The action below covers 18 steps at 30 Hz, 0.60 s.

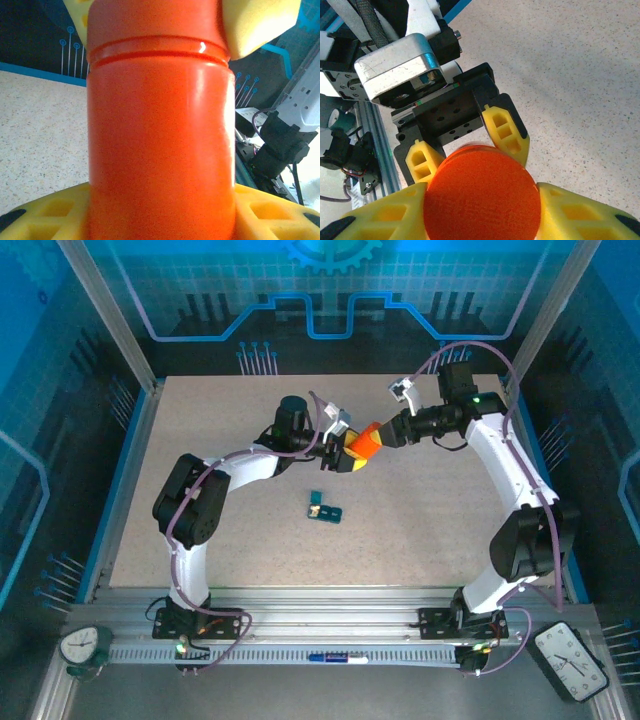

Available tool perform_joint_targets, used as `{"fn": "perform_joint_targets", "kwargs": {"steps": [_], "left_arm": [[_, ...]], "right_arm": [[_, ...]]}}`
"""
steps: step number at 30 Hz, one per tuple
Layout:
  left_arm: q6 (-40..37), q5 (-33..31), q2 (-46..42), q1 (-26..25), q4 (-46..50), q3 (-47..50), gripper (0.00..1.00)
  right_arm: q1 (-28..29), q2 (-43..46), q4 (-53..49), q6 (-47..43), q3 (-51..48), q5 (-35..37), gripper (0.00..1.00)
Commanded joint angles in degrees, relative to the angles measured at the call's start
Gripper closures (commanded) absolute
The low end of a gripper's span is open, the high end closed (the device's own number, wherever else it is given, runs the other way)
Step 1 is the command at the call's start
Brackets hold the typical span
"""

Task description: Sort the pills into containers

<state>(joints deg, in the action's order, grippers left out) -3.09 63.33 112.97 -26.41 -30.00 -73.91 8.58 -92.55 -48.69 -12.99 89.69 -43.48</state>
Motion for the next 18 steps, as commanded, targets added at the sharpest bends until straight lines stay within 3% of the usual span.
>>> {"fn": "perform_joint_targets", "kwargs": {"steps": [1,7,11,14,18], "left_arm": [[-1.3,2.34,-1.96,-0.22,-1.7,-2.13,1.0],[-1.37,1.14,-2.14,-0.19,-3.05,-1.52,1.0],[-1.3,0.68,-2.05,-0.22,-3.52,-1.49,1.0],[-1.35,0.53,-2.05,-0.21,-3.54,-1.4,1.0],[-1.56,0.46,-2.0,-0.21,-3.18,-1.24,1.0]], "right_arm": [[0.38,-0.71,1.09,1.79,-0.26,-0.15,0.56],[3.09,0.36,5.87,14.14,-5.14,6.2,0.62],[5.77,1.93,11.22,28.16,-11.04,12.87,0.65],[7.07,4.43,18.03,38.02,-17.31,14.92,0.65],[8.19,5.79,23.25,43.75,-21.02,15.13,0.64]]}}
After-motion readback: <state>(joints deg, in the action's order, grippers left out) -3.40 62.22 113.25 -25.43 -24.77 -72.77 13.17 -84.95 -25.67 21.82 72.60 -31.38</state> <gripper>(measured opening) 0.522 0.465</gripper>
